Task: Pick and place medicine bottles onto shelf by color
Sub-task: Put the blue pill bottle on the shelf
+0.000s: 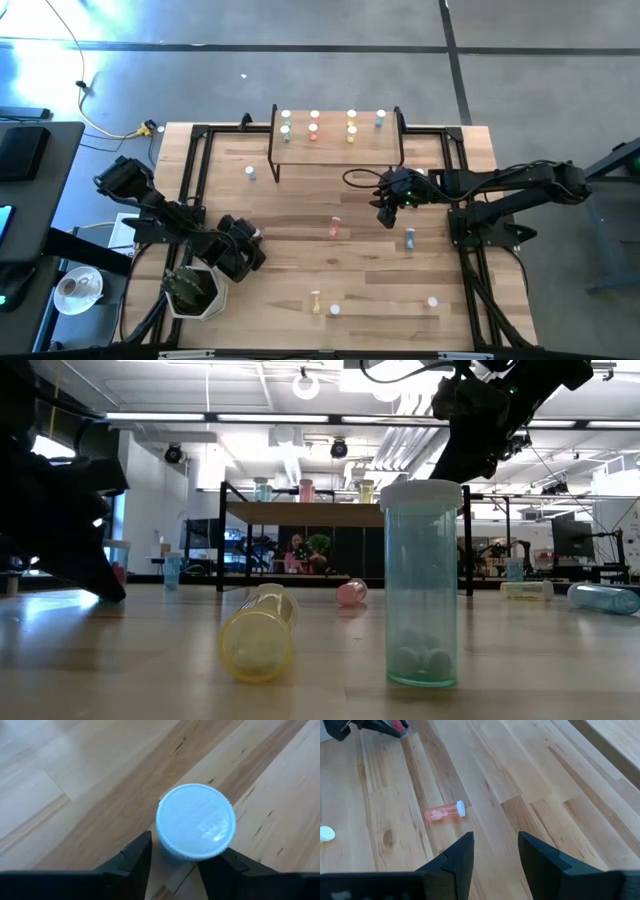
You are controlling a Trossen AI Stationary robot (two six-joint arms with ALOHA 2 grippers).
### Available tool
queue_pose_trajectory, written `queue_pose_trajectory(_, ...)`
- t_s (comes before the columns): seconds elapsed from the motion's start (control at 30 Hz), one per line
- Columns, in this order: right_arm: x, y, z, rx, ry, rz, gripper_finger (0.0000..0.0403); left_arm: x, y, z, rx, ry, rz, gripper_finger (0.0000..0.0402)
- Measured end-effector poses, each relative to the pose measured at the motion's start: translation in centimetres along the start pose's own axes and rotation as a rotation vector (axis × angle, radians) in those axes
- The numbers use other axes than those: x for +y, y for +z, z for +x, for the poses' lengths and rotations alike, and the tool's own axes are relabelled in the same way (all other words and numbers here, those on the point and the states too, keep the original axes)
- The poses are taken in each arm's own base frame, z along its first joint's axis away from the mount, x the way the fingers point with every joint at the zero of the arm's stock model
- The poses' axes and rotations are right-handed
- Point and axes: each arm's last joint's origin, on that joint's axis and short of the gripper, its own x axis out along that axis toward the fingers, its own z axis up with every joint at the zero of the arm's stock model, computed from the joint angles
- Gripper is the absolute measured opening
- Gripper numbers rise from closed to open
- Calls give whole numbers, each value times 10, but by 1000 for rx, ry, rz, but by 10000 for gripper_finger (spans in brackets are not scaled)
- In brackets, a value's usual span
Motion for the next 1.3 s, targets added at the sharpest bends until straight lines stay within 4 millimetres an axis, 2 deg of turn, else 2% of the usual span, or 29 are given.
queue_pose_trajectory(0.33,0,0,0,0,1,0,146,0,0,0,-1,-2,12,95)
queue_pose_trajectory(0.63,0,1,0,-5,2,1,146,-1,0,0,0,-10,21,92)
queue_pose_trajectory(0.8,1,3,0,-26,22,5,146,-10,2,0,-4,-90,47,91)
queue_pose_trajectory(0.97,6,9,-1,-75,112,11,146,-20,11,3,-20,-183,79,91)
queue_pose_trajectory(1.13,10,15,-2,-123,215,-83,146,-27,25,10,-10,-271,134,91)
queue_pose_trajectory(1.3,12,20,-3,-186,238,-146,146,-27,39,18,-10,-324,196,91)
